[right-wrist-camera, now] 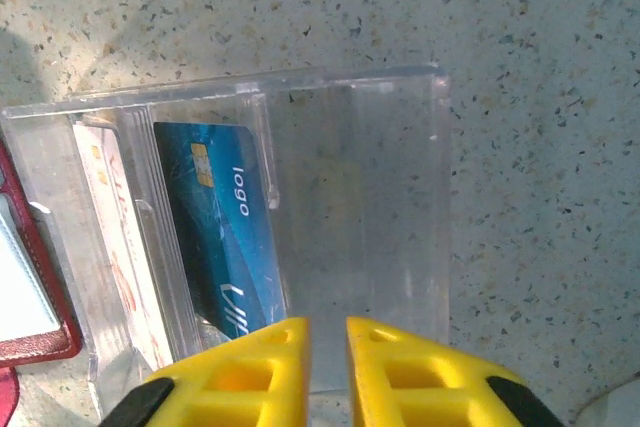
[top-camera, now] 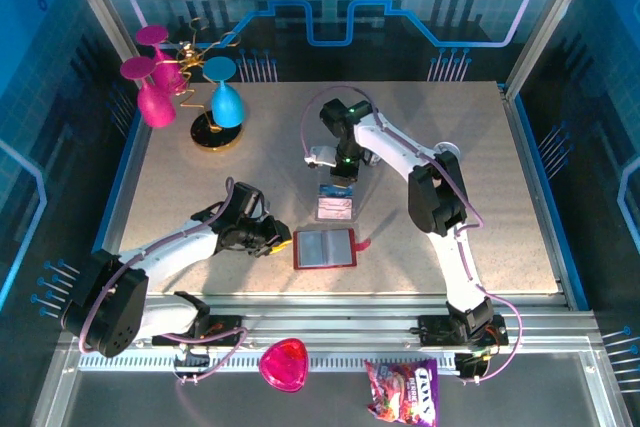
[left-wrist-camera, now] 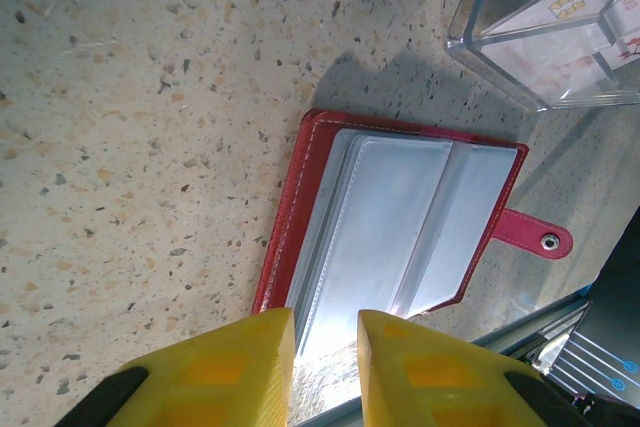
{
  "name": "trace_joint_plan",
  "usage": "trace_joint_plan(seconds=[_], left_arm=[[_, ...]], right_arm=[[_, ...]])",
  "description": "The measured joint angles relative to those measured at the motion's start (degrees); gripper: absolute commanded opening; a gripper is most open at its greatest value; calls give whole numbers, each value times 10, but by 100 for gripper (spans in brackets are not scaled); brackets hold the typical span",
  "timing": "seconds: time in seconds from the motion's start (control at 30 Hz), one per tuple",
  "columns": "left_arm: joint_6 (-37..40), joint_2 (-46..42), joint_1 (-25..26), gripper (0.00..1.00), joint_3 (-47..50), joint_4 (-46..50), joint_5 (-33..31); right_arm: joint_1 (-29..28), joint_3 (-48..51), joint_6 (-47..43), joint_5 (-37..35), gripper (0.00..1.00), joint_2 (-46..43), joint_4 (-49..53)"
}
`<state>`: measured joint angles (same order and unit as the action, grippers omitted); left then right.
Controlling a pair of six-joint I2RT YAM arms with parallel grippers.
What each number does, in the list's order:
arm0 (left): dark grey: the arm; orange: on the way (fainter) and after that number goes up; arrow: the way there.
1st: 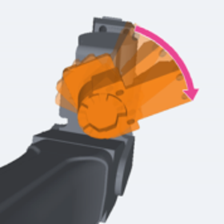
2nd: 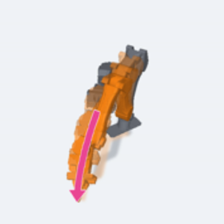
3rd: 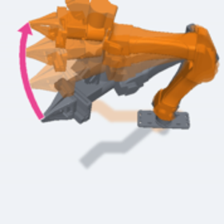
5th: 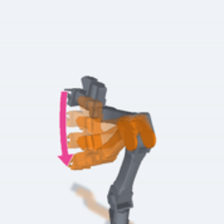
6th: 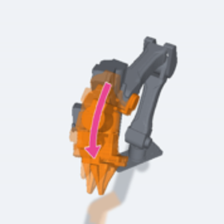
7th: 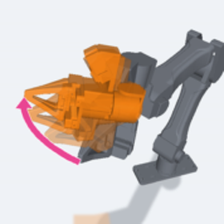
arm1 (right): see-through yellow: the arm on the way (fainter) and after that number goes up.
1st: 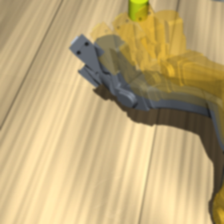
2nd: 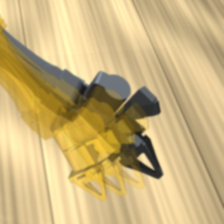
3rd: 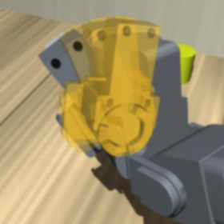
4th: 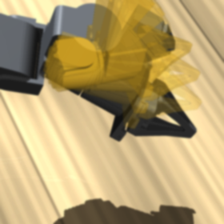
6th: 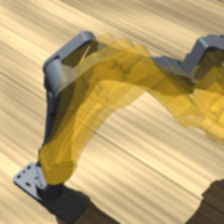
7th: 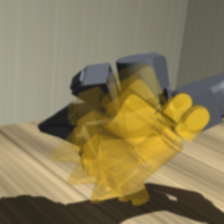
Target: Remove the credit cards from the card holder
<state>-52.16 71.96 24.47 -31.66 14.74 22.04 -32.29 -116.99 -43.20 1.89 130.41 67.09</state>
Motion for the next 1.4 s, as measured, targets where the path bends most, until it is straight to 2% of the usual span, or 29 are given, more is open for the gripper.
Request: trace_joint_plan(seconds=[0.37, 0.67, 1.0, 1.23, 1.4], left_arm=[[0, 0, 0, 23, 0, 0, 0], [0, 25, 0, 23, 0, -22, 9], [0, 83, 0, 24, 0, -53, 32], [2, 111, 0, 23, -8, -66, 40], [2, 125, 0, 23, -20, -78, 48]], right_arm=[[0, 13, 21, -32, 25, -20, -27], [-7, 92, 99, -35, 27, -135, -77], [-40, 304, 305, 13, 30, -295, -210], [-51, 441, 484, 56, 23, -372, -312], [-57, 496, 602, 98, 21, -399, -360]])
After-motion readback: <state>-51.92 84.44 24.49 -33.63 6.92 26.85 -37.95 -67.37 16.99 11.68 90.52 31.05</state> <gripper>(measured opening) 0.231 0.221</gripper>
